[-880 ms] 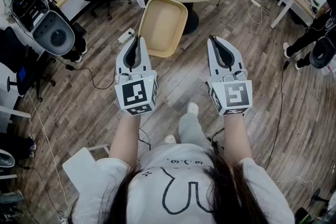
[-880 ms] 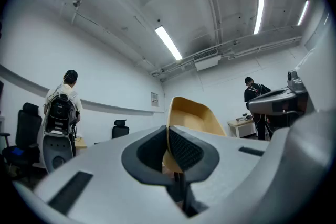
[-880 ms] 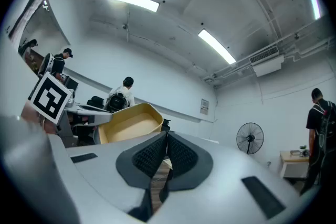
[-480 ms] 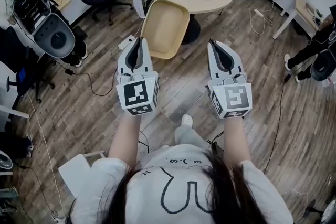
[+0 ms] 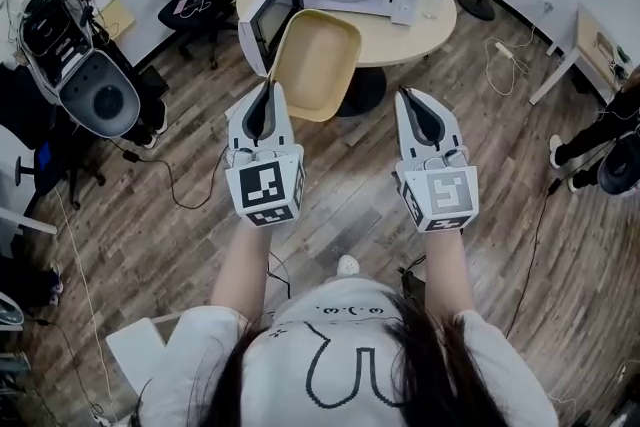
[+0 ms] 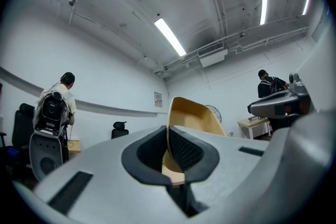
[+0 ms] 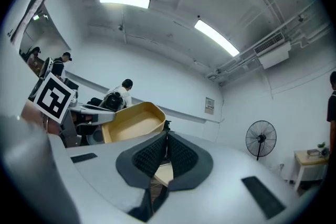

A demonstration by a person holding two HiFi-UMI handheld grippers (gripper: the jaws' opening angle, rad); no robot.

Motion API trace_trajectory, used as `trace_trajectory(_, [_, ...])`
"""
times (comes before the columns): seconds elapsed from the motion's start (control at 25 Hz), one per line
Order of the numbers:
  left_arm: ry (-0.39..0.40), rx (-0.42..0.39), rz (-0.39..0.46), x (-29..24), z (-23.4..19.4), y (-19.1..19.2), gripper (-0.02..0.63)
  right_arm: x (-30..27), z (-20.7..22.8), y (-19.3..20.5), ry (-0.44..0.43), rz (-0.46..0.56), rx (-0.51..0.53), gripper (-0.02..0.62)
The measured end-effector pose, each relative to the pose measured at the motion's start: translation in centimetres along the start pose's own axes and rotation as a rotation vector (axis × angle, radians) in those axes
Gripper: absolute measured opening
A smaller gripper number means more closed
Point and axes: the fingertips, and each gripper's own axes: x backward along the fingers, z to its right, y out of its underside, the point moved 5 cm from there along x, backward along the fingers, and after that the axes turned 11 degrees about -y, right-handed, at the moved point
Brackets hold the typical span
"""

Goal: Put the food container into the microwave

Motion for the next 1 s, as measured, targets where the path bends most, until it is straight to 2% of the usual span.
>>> trace_trajectory(0.2, [-0.02,0.002,-0.012,-4.6,2.2,1.0,0.018,-2.8,4.4,1.3,-0.019,0.002,0.001,0.029])
trace_trajectory(0.44, [-0.013,-0.004,-0.019,-8.0,4.2,2.0,0.018,-4.7,6.9,2.8,-0.033,-0.006,0.003,0.029])
trace_trajectory(0.72, [0.012,0.002,-0.021,-12.5,5.9,3.0,0.018,-6.2,10.3,4.5,0.023,-0.019,-0.011,0.029])
trace_trajectory(1.0, [0.04,0.003,-0.041,-19.4,6.9,5.0,0.019,-10.4,14.6,6.9,0.063,-0.037,-0.033,0.029])
